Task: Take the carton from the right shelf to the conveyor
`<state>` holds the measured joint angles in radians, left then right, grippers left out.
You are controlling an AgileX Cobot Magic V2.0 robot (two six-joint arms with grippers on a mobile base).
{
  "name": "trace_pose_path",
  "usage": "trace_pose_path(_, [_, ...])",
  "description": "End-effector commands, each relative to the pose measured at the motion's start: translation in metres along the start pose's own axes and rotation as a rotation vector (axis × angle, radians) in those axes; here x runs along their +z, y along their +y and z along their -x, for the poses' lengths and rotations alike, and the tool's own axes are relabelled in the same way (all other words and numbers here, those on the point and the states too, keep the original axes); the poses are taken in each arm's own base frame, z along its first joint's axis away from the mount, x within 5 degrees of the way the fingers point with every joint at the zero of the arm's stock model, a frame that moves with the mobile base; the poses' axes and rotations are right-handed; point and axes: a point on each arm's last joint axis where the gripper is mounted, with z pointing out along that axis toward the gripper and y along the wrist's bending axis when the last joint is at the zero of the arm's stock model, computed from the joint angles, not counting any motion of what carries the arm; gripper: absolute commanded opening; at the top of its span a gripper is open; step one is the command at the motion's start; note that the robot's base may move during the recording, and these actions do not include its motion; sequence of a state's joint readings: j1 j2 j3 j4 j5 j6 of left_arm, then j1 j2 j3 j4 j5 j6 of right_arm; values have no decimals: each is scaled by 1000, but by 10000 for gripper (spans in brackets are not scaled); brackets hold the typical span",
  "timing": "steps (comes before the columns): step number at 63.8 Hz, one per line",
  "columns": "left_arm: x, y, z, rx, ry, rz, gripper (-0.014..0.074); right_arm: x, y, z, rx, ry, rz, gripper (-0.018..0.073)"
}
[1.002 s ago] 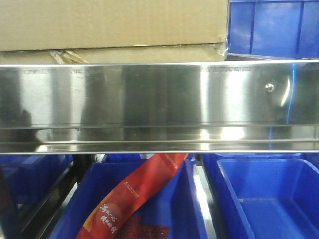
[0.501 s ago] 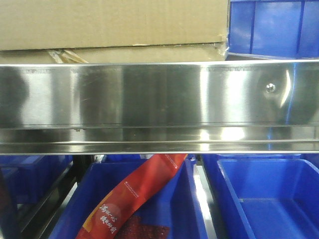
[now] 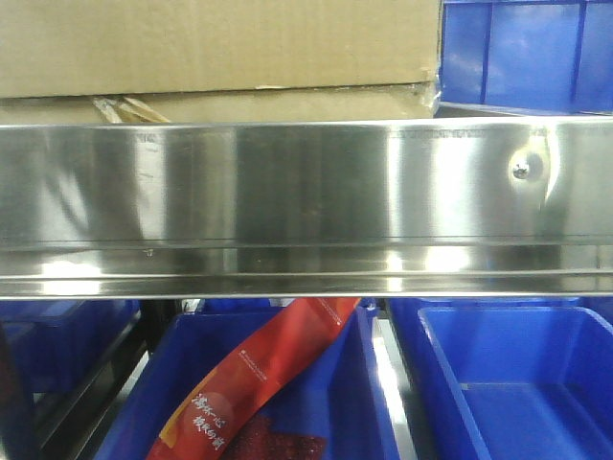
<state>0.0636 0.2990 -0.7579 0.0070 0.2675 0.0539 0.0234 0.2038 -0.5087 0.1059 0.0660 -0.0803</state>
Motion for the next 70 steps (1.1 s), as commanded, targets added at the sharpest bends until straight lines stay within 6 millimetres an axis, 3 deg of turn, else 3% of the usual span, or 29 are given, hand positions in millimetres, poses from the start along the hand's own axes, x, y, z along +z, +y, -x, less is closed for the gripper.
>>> trace_pose_path(1, [11, 0, 16, -19, -6, -27, 420, 12, 0, 3, 2, 27, -1, 571])
trace_pose_path(9, [28, -2, 26, -40, 25, -67, 489, 27, 0, 5, 2, 74, -1, 569])
trace_pose_path(22, [62, -18, 23, -48, 247, -227, 498, 58, 6, 20, 18, 190, 63, 569])
trace_pose_path(31, [88, -38, 24, -38, 302, -364, 498, 84, 22, 34, 45, 219, 190, 569])
trace_pose_path(44, [124, -72, 24, -30, 371, -495, 498, 121, 58, 38, 74, 302, 379, 569])
trace_pose_path(57, [169, -87, 30, -34, 511, -473, 498, 164, 89, 50, 50, 502, 478, 569])
trace_pose_path(70, [215, -81, 31, -44, 694, -297, 498, 212, 110, 70, 14, 645, 508, 569])
